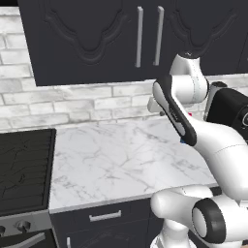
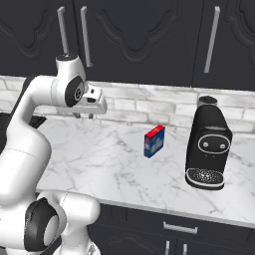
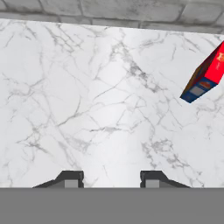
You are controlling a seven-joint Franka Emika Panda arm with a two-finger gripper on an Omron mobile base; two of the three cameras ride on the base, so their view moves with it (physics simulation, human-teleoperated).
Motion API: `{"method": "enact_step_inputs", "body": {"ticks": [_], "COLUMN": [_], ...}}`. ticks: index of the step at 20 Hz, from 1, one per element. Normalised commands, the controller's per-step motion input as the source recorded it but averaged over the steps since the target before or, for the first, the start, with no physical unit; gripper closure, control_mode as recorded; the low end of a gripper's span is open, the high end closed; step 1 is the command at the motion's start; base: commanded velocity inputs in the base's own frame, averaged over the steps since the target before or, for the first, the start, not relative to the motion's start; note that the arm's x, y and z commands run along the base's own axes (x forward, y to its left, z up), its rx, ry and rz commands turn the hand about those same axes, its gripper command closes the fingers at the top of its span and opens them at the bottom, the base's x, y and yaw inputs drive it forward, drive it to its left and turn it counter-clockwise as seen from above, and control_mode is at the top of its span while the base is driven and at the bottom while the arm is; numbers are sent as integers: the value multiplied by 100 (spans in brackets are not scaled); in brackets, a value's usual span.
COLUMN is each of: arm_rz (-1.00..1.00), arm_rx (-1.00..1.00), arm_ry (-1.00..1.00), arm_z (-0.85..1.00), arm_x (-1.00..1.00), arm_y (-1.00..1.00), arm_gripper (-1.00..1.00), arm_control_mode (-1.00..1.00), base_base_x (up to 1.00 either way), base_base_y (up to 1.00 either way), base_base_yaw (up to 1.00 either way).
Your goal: Pick the soap dispenser and soap dispenser from the cabinet and place them on the counter.
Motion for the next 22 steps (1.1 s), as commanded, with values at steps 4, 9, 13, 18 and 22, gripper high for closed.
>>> {"method": "enact_step_inputs", "body": {"ticks": [4,9,13,18,22], "arm_rz": [0,0,0,0,0], "arm_rx": [0,0,0,0,-4], "arm_ry": [0,0,0,-1,-6], "arm_z": [0,0,0,0,2], "arm_x": [0,0,0,-2,-6], "arm_y": [0,0,0,0,9], "arm_gripper": [-100,-100,-100,-100,-100], "arm_control_mode": [-100,-100,-100,-100,-100], "base_base_x": [0,0,0,0,0], "base_base_y": [0,0,0,0,0], "base_base_yaw": [0,0,0,0,0]}}
